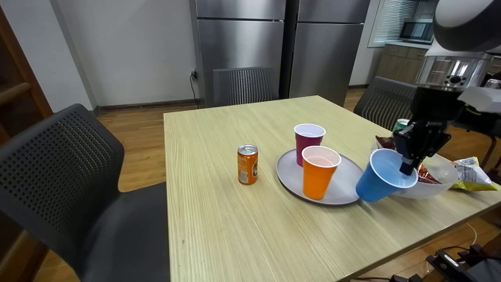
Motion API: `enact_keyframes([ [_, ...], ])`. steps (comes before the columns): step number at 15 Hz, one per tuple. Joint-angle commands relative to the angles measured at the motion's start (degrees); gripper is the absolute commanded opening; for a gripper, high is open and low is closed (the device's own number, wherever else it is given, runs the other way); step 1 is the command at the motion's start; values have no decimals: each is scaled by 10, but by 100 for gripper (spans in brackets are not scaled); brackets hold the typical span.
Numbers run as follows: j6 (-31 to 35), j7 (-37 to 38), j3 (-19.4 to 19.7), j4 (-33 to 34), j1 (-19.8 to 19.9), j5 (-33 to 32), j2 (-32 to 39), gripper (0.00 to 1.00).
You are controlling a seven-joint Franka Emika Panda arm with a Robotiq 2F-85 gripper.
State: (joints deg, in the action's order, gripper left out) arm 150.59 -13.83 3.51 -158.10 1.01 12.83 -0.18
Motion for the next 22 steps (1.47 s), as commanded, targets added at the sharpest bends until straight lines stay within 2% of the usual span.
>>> enact_keyframes([
  [1,-8,17,-1,11,8,2,-9,1],
  [12,-8,43,-1,43,10,11,10,1],
  [22,-15,56,-6,94,13,57,60,1],
])
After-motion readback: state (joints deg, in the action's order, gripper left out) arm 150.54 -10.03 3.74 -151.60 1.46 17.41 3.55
